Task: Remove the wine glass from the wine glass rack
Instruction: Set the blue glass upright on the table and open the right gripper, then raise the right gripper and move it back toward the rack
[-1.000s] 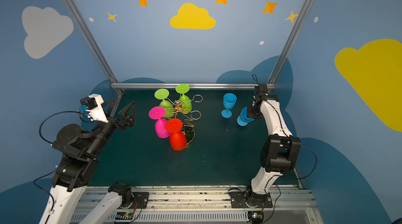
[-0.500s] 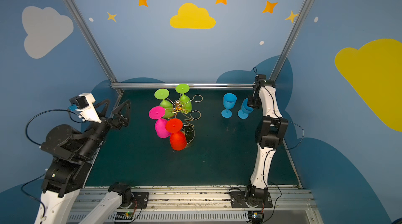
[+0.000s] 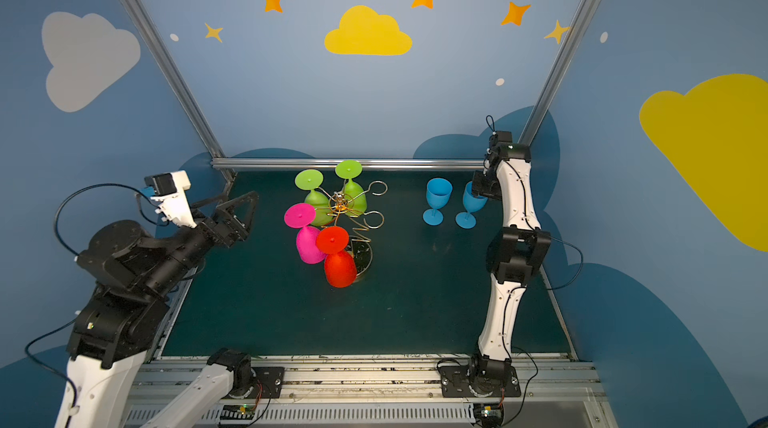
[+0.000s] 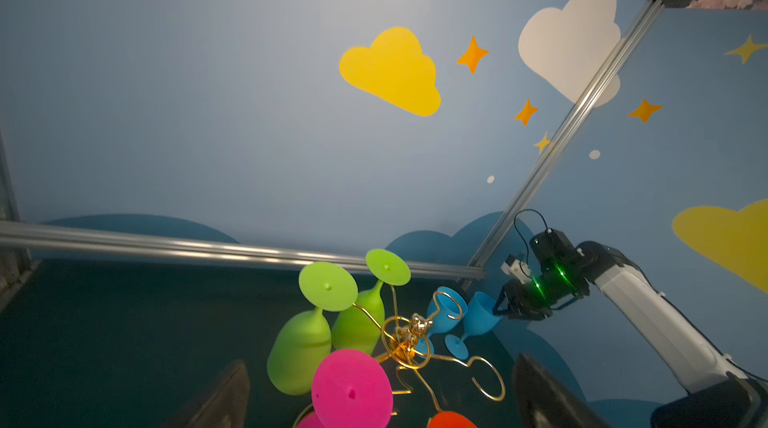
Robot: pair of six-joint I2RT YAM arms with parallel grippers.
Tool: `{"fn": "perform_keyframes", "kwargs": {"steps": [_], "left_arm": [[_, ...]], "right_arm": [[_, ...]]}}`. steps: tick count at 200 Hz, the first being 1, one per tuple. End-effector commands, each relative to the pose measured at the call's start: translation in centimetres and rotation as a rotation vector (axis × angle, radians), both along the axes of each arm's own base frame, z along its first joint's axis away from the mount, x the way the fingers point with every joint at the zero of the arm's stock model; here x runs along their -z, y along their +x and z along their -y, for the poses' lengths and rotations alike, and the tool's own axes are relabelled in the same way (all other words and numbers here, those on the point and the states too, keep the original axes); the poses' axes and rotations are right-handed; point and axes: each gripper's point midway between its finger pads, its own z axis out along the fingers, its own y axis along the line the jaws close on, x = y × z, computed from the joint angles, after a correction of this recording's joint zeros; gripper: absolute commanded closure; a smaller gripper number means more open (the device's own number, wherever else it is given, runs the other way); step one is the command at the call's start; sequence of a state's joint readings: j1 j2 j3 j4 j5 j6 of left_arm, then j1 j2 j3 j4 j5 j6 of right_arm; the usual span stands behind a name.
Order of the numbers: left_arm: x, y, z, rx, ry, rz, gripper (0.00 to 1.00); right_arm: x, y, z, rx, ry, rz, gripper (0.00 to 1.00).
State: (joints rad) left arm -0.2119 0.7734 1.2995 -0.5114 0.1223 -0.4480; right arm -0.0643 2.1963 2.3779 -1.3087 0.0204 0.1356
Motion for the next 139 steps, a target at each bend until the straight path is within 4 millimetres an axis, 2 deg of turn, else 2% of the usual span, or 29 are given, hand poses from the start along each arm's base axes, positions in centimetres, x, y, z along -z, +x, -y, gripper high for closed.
{"fn": "perform_keyframes", "kwargs": {"steps": [1,18,46,71,102,139], "left_arm": [[2.8,-0.7,1.8,0.105,-0.05,-0.159,0.05],[3.9,-0.7,1.9,0.111,-0.05,-0.197,0.05],[3.9,-0.7,1.8,0.103,-0.057,-0.177,0.05],[4.1,-0.2,1.1,0.061,-0.043,-0.169,0.05],[4.5,0.0,0.9,0.046,-0.024,-0.16,0.05],[5.3,0.1,1.0,0.054,-0.02,-0.174,0.04]], "right_arm": [[-4.5,-1.0,-0.2,-0.034,0.01,0.089,0.42],[-7.3,-1.6,-0.7,-0.043,0.03,0.163,0.41],[-11.9,-3.7,-2.2,-0.041,0.116,0.28,0.41],[-15.4,-6.4,-5.3,-0.104,0.272,0.415,0.41],[-17.9,-10.9,-8.0,-0.111,0.436,0.639,0.43],[-18.5,-17.6,-11.2,-0.16,0.556,0.615,0.44]]}}
